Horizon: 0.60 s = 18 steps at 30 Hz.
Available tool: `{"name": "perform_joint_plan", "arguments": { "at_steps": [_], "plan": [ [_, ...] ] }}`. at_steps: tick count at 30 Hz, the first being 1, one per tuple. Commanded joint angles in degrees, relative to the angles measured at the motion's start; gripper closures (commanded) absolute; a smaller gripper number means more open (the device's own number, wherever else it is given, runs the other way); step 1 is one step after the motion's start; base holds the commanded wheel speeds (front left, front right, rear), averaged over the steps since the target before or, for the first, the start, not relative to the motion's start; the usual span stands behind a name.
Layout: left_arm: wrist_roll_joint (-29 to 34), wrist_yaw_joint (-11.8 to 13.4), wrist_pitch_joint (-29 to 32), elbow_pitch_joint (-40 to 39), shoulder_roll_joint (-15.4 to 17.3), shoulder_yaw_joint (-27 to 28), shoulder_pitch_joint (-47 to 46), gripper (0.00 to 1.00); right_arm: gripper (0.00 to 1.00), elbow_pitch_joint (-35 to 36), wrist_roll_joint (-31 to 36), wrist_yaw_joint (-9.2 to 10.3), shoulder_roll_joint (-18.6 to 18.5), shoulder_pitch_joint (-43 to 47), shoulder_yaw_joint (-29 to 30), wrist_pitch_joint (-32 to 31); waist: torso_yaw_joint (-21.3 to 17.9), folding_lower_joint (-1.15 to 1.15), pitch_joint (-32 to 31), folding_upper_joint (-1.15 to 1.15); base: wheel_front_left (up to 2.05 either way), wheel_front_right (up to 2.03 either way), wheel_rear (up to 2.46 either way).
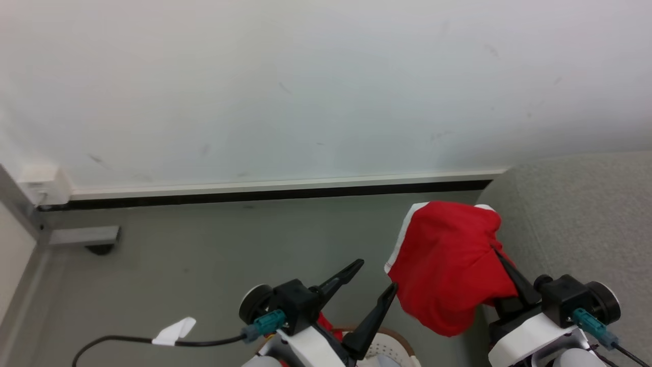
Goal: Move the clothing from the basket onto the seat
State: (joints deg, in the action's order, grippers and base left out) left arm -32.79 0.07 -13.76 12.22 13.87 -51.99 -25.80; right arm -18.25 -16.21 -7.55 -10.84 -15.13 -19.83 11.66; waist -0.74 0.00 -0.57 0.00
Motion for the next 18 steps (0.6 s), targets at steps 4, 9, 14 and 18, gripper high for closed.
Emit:
{"name": "perform_joint_plan", "arguments": {
  "at_steps": [4,9,14,18],
  "plan": [
    [1.0,-0.3,-0.4,-0.7,0.7,-0.1,-0.3,0.0,1.0,1.9,1.3,0.12,0.1,1.4,2.3,0.7,-6.3,0.0,1.8,0.0,0.0,0.0,0.0],
    [1.7,-0.4,-0.6,-1.5,1.3,-0.3,-0.7,0.0,1.0,3.9,0.2,0.12,1.1,2.6,5.1,0.8,-11.8,0.0,2.5,0.0,0.0,0.0,0.0],
    [2.0,-0.4,-0.9,-2.5,2.7,0.7,-0.6,0.0,1.0,6.0,0.2,0.12,1.1,3.7,8.0,0.1,-17.4,0.0,2.7,0.0,0.0,0.0,0.0],
    [2.4,-0.7,-1.0,-3.2,2.8,0.6,-0.7,0.0,1.0,7.7,0.3,0.12,0.7,5.0,10.2,-0.5,-20.9,0.0,2.7,0.0,0.0,0.0,0.0]
  ]
}}
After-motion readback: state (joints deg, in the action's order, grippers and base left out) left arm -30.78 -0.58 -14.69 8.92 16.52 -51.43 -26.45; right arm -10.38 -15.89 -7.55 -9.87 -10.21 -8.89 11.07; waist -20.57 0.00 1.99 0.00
